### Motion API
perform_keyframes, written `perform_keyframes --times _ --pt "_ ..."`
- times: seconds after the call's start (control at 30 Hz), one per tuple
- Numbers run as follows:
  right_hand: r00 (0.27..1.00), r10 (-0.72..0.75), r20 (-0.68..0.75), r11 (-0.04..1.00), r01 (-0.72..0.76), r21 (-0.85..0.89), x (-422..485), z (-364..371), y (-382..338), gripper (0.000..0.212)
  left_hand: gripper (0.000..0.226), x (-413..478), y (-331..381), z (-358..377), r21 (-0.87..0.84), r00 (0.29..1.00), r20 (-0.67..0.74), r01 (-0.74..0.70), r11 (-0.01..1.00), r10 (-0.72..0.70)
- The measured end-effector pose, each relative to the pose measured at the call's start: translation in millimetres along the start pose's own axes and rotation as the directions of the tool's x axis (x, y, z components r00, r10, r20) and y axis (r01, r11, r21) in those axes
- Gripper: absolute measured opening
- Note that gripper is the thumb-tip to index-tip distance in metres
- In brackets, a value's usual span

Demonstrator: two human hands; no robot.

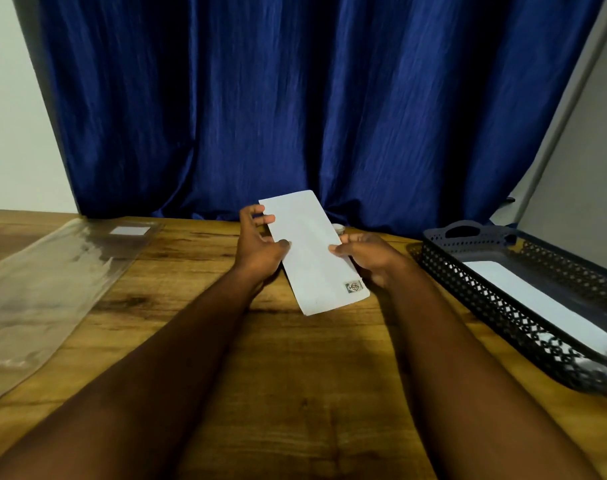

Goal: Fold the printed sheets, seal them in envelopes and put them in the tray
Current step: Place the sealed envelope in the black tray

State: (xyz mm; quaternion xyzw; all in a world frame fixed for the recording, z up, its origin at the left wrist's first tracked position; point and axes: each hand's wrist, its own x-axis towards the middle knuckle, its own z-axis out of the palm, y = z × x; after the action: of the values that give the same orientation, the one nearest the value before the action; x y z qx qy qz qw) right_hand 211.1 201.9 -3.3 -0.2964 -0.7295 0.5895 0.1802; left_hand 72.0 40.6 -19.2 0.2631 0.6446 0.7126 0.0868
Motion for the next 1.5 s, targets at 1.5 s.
perform_keyframes --times 1.5 --pt "0.947 0.045 -0.318 0.489 -0.298 -0.820 -131.6 -301.5 48.7 0.039 0.027 -143.2 20.1 269.9 0.164 0.991 0.110 -0.090 0.982 0.072"
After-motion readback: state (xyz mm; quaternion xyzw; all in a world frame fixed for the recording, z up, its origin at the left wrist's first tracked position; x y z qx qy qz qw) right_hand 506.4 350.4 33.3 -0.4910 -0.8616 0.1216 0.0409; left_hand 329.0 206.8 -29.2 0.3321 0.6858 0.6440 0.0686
